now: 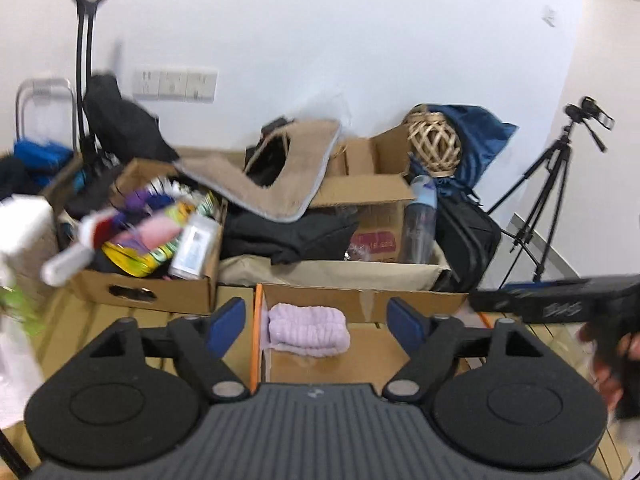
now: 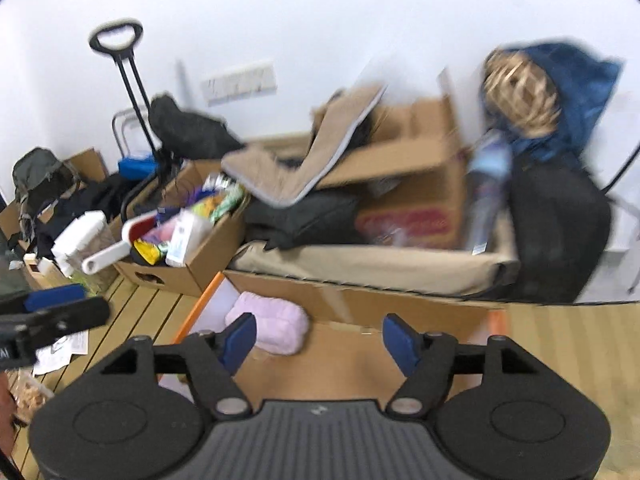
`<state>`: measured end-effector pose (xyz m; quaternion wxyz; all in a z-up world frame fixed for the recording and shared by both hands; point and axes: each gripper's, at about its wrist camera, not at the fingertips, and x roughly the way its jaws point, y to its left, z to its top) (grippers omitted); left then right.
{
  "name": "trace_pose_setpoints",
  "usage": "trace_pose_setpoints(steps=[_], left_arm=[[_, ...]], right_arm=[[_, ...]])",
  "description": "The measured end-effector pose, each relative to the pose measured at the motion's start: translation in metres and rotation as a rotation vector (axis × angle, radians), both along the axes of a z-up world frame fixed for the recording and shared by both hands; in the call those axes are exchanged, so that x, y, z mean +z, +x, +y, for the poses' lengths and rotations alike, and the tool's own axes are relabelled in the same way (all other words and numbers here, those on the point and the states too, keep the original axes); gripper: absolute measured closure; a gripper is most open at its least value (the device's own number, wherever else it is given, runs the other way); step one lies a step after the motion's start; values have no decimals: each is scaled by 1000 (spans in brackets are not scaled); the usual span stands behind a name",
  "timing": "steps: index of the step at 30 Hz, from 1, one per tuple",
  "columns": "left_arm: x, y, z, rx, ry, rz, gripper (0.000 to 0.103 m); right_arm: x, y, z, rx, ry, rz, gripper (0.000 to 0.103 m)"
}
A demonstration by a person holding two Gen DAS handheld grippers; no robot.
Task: Organize soft objects
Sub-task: 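Carry the pink towel into the cardboard box and open the left tool, then grasp the white-and-yellow plush toy with the right tool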
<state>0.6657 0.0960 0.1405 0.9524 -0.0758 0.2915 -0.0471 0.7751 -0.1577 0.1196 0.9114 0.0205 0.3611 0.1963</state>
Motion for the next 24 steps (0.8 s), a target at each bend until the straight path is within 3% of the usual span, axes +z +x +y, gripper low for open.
trace_pose_setpoints(steps=[6,11,17,21,24], left_arm=[[44,-91,-15,-20,59,-92,11],[40,-169,-27,-40,69,-139,8],[-10,-292,-43,-57,113,-277,2],[-50,-367,-51,-33,118,-340,0],[-75,-401,-57,0,157,-344,0]], right_arm=[[49,-95,-67,-76,-6,-82,30],[56,-189,-99,-75,18,-160,28],[14,-334,-106,-55,7,-372,19],[-33,-413,-99,-40,-12,-448,16],[-70,-452,-91,-60,-26,-437,16]])
